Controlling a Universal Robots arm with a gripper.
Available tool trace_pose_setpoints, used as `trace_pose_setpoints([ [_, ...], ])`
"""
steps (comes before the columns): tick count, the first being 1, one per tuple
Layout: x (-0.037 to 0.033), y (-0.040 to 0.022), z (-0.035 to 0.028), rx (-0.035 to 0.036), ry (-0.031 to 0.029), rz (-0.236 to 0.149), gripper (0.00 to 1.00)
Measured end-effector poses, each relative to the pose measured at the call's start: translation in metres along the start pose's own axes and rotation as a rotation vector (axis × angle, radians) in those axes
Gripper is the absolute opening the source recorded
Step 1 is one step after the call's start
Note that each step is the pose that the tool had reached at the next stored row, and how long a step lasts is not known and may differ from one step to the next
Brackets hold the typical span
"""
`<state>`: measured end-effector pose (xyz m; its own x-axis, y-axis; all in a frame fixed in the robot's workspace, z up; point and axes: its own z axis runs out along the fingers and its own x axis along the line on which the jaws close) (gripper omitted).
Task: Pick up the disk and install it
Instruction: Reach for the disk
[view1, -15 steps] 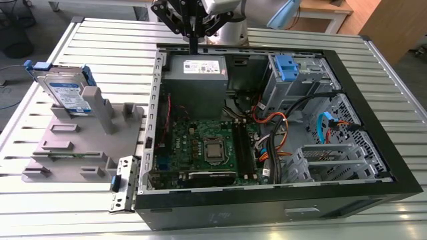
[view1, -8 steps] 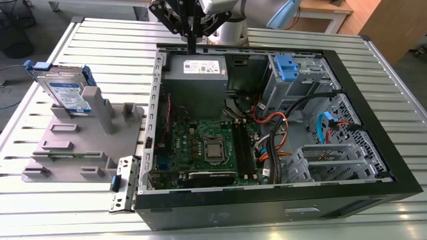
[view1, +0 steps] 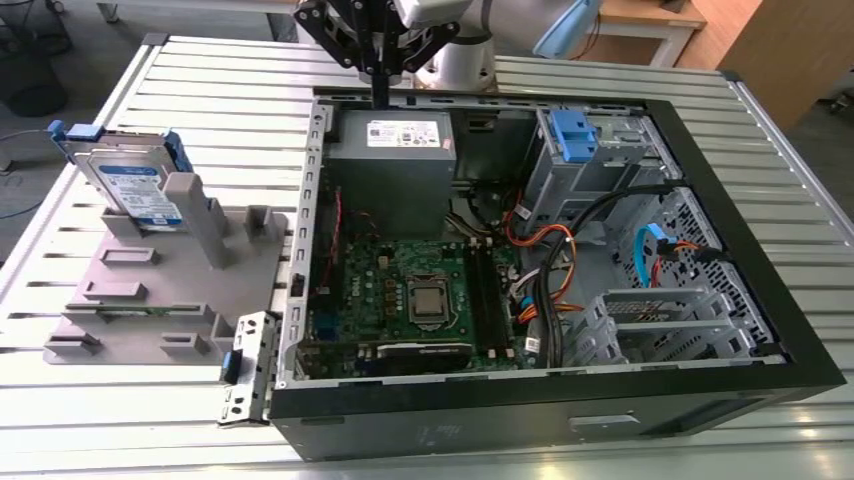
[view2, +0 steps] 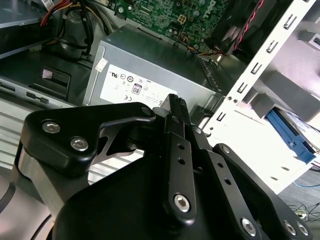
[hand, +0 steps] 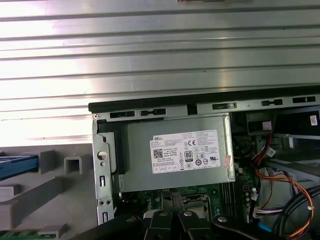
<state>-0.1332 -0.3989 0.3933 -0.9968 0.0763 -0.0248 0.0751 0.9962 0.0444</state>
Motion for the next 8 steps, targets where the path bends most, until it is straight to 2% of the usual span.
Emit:
trace_pose_setpoints([
  [8, 0.0018, -0.0001, -0.0001, 0.0, -0.0002, 0.0, 0.11],
])
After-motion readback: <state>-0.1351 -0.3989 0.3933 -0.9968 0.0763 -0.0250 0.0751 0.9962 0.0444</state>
